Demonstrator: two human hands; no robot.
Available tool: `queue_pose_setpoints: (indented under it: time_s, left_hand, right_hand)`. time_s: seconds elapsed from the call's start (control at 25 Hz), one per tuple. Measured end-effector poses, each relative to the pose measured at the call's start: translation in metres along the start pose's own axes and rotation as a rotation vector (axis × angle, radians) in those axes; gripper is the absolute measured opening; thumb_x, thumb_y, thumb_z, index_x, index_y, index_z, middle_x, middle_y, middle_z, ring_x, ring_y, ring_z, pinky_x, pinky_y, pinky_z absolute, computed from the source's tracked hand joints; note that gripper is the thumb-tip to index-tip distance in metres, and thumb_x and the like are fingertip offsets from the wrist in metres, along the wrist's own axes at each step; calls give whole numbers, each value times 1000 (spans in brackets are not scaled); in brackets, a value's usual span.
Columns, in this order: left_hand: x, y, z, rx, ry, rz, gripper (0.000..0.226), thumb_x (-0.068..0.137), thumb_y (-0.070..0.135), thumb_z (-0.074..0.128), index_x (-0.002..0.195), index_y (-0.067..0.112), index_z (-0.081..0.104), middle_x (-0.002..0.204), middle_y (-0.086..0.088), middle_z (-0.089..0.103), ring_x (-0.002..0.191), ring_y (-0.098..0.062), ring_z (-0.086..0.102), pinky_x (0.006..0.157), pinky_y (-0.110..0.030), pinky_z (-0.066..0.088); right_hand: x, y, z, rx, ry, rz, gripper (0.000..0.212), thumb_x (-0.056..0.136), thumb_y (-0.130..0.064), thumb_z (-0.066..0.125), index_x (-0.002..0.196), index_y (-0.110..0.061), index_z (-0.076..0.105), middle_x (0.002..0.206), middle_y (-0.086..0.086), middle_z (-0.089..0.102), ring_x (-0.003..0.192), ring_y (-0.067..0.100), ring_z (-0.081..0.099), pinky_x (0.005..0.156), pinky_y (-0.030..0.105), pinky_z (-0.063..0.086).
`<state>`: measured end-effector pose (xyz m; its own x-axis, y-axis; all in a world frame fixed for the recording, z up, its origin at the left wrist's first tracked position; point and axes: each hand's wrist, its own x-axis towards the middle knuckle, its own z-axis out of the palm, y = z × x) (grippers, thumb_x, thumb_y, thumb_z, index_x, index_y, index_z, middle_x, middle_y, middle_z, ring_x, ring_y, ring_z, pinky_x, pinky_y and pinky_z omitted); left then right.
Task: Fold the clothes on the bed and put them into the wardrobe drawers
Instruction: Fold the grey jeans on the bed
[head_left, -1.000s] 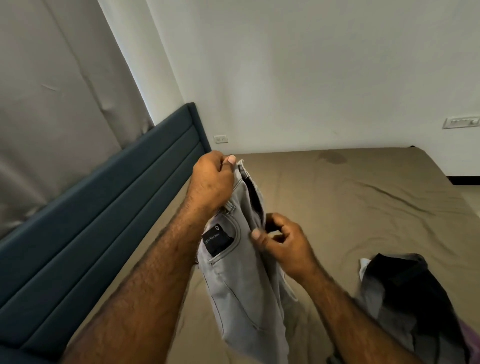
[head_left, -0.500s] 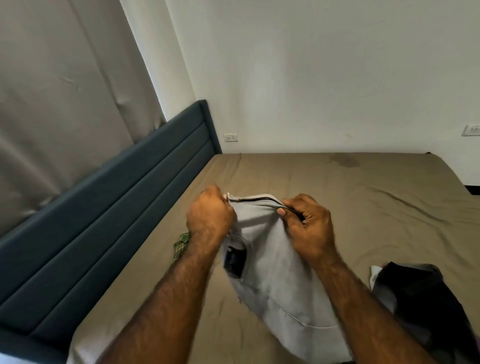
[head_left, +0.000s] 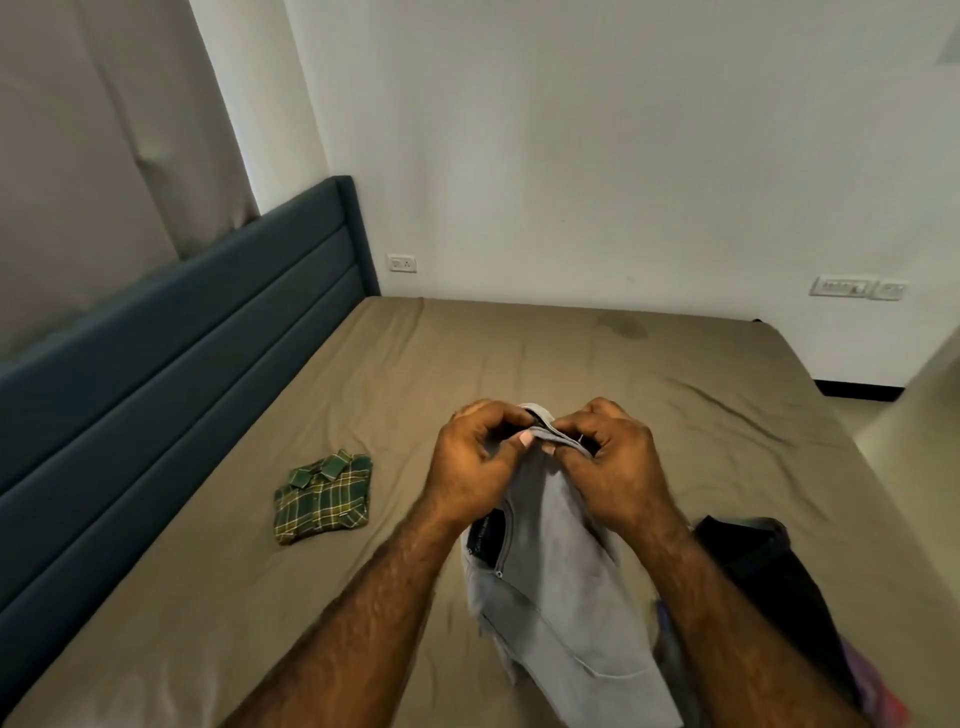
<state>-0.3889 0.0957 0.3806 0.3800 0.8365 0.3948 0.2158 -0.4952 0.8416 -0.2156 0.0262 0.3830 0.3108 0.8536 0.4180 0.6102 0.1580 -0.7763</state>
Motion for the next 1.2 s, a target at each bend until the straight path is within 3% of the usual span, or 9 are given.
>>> queue_pose_setpoints:
  time_s: [0.2, 0.32, 0.52, 0.6, 0.76, 0.84, 0.92, 1.08, 1.2]
  left_hand:
    - [10, -15, -3, -418, -41, -409, 2, 89, 16, 83, 88, 15, 84, 91, -2, 81, 89, -17, 76, 76, -25, 59]
    - [18, -32, -3, -431, -72, -564, 17, 85, 6, 84, 74, 19, 81, 86, -1, 79, 88, -21, 74, 77, -29, 57]
    - [26, -59, -8, 331, 55, -522, 21, 93, 29, 67, 73, 25, 62, 84, 11, 67, 93, -20, 61, 90, -39, 34]
    - [31, -77, -19, 365, 122, -545, 24, 95, 29, 67, 72, 25, 60, 86, 11, 64, 96, -22, 60, 91, -39, 35]
    - [39, -95, -23, 21, 93, -567, 14, 96, 31, 70, 86, 25, 63, 106, -2, 69, 97, -25, 67, 88, -42, 57]
    - [38, -98, -28, -192, -119, -689, 32, 97, 53, 67, 106, 23, 59, 111, -4, 70, 98, -23, 70, 82, -37, 56]
    - [41, -99, -43, -365, -359, -790, 56, 87, 75, 67, 103, 21, 68, 95, -1, 73, 83, -19, 69, 76, -34, 53]
    - [63, -79, -72, -565, -434, -372, 27, 92, 38, 78, 81, 14, 72, 79, -5, 65, 75, -22, 57, 71, -32, 51]
    - [85, -22, -97, -305, -763, -14, 23, 102, 30, 69, 99, 7, 73, 90, -5, 70, 83, -20, 64, 78, -38, 53]
  right_hand:
    - [-4, -12, 14, -238, -75, -94, 14, 90, -19, 79, 102, -24, 83, 87, -9, 57, 77, 6, 58, 67, 27, 52]
    - [-8, -16, 28, -385, -124, -78, 16, 91, -31, 78, 104, -24, 82, 89, -8, 56, 81, 12, 57, 71, 33, 53]
    - [-19, -23, 42, -570, -5, 14, 10, 87, -27, 72, 89, -21, 79, 82, -7, 53, 71, 15, 52, 58, 22, 36]
    - [-29, -28, 52, -612, -1, -17, 11, 87, -28, 69, 86, -21, 77, 82, -8, 52, 70, 15, 52, 57, 26, 41]
    - [-27, -36, 65, -492, 101, 8, 11, 88, -29, 73, 87, -19, 79, 83, -9, 57, 70, 12, 57, 60, 31, 50]
    - [-19, -40, 62, -341, 198, 103, 5, 85, -25, 82, 84, -21, 79, 81, -13, 61, 70, 6, 60, 63, 25, 51]
    - [-9, -44, 54, -242, 228, 194, 13, 77, -20, 86, 73, -26, 75, 75, -13, 64, 67, 3, 61, 62, 23, 50]
    - [-6, -55, 28, -83, -336, 507, 17, 79, -18, 88, 77, -18, 71, 71, 0, 72, 62, 16, 69, 61, 44, 63]
    - [3, -63, 7, 57, -356, 443, 44, 88, -18, 83, 122, -37, 64, 120, -12, 72, 110, 7, 70, 94, 46, 61]
